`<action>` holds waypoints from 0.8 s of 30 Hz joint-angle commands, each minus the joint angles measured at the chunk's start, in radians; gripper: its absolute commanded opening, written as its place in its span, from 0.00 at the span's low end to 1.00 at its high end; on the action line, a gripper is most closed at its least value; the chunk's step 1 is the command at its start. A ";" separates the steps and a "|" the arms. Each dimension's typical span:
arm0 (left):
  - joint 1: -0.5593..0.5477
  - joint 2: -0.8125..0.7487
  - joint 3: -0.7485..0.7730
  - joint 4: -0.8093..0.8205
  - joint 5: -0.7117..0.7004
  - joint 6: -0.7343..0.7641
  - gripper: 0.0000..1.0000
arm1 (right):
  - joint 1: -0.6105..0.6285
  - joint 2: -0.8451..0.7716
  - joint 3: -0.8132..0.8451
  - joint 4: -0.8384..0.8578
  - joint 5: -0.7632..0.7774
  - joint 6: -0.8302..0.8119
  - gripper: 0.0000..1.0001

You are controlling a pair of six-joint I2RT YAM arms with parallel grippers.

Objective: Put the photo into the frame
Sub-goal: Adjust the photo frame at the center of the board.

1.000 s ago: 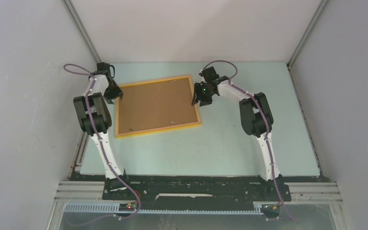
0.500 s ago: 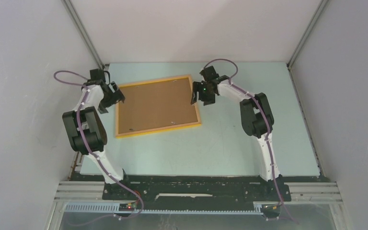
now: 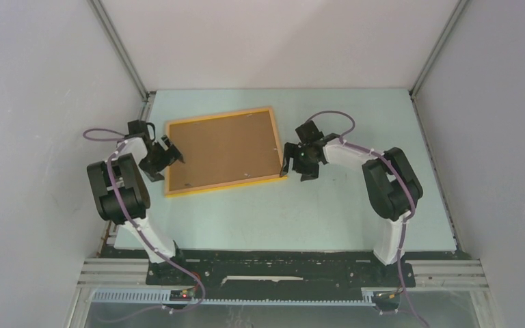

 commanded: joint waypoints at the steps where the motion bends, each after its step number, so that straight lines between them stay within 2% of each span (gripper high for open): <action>1: 0.001 -0.085 -0.140 0.070 0.155 -0.081 0.99 | 0.067 -0.100 -0.107 0.190 -0.071 0.195 0.88; 7: -0.018 -0.205 -0.376 0.186 0.258 -0.208 0.99 | 0.062 -0.086 -0.147 0.301 -0.086 0.316 0.88; 10: -0.093 -0.297 -0.532 0.292 0.331 -0.313 0.99 | 0.026 -0.066 -0.148 0.312 -0.075 0.333 0.88; 13: -0.277 -0.407 -0.624 0.364 0.311 -0.428 0.99 | -0.021 -0.054 -0.148 0.308 -0.074 0.320 0.88; 16: -0.555 -0.476 -0.672 0.484 0.276 -0.599 0.99 | -0.078 -0.050 -0.143 0.287 -0.068 0.281 0.88; 19: -0.810 -0.486 -0.603 0.487 0.170 -0.665 1.00 | -0.146 -0.055 -0.128 0.238 -0.050 0.229 0.88; 21: -0.900 -0.486 -0.535 0.449 0.115 -0.640 1.00 | -0.189 -0.056 -0.101 0.191 -0.036 0.184 0.87; 24: -0.925 -0.511 -0.488 0.399 0.106 -0.587 1.00 | -0.228 -0.046 -0.038 0.095 0.009 0.105 0.87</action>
